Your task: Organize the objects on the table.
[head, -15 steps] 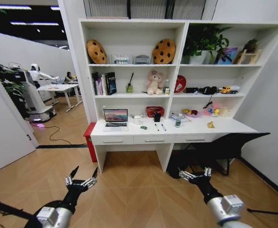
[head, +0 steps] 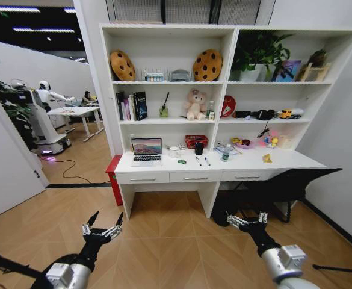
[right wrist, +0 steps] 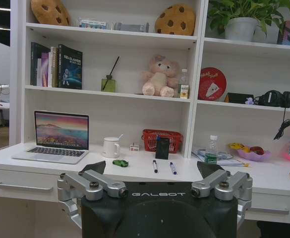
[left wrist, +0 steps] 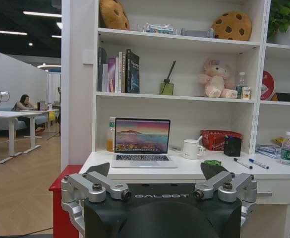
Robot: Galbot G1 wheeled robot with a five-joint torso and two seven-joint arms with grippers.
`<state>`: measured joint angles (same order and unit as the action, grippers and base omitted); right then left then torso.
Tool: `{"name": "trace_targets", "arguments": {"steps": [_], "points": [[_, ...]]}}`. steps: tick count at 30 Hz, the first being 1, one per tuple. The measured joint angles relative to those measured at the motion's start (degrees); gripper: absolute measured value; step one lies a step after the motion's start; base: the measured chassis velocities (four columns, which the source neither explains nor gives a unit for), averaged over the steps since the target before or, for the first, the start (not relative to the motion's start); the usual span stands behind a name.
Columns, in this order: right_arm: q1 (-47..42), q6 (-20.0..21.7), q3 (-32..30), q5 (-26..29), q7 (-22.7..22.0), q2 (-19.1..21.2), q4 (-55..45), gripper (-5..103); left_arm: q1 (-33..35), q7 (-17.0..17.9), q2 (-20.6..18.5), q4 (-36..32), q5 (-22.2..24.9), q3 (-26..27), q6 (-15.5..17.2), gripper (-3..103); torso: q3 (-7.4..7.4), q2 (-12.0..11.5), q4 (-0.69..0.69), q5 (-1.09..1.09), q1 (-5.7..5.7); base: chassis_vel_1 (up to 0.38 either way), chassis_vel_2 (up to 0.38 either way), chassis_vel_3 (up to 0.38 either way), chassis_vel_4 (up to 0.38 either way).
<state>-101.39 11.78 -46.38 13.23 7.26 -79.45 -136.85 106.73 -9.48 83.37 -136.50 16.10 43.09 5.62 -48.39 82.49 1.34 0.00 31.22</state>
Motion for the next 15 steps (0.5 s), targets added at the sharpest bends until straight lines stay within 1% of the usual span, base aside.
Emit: {"name": "trace_targets", "arguments": {"steps": [5,12,15], "points": [[0.06,0.03,-0.06,0.3,-0.36,0.05,0.3,100,-0.16,0.79,0.18,-0.08,-0.62,-0.37,-0.05,100,0.0,0.0,0.0,0.0,0.0,0.0,0.0,0.0,0.0],[0.25,0.04,-0.05,0.67,-0.36,0.41,0.59,100,-0.01,0.89,0.32,-0.14,-0.89,-0.28,-0.05,100,0.0,0.0,0.0,0.0,0.0,0.0,0.0,0.0,0.0],[0.63,0.04,0.19,0.68,-0.31,0.56,0.78,100,-0.38,1.73,0.21,0.3,-1.03,0.19,-0.06,100,0.0,0.0,0.0,0.0,0.0,0.0,0.0,0.0,0.0]]}}
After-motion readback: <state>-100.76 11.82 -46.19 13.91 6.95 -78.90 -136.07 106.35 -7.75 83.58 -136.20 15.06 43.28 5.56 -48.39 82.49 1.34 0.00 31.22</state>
